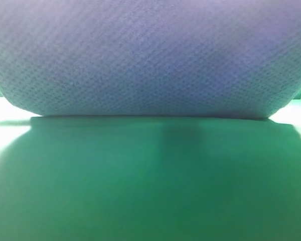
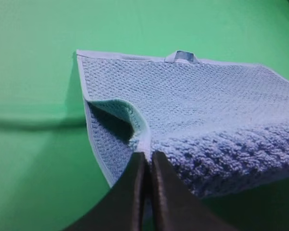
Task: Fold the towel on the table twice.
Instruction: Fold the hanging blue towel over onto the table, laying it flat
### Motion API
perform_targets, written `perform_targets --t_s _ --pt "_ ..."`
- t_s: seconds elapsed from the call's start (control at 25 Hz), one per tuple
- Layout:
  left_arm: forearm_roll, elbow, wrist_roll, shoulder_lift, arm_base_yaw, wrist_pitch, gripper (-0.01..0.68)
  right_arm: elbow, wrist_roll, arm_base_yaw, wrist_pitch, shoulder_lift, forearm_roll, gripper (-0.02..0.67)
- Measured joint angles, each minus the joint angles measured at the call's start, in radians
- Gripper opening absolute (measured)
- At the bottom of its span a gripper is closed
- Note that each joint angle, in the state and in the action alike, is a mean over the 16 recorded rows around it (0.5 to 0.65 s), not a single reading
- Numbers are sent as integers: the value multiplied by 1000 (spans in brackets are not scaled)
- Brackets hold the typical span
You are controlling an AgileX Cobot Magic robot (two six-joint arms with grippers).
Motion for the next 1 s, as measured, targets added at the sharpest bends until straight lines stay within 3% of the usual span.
perform_targets --t_s 0.48,1.0 --pt "-132 188 98 -76 1 -8 0 196 -21 -1 4 -102 57 0" --pt "-449 213 397 129 2 -186 0 196 -49 -1 -194 112 68 0"
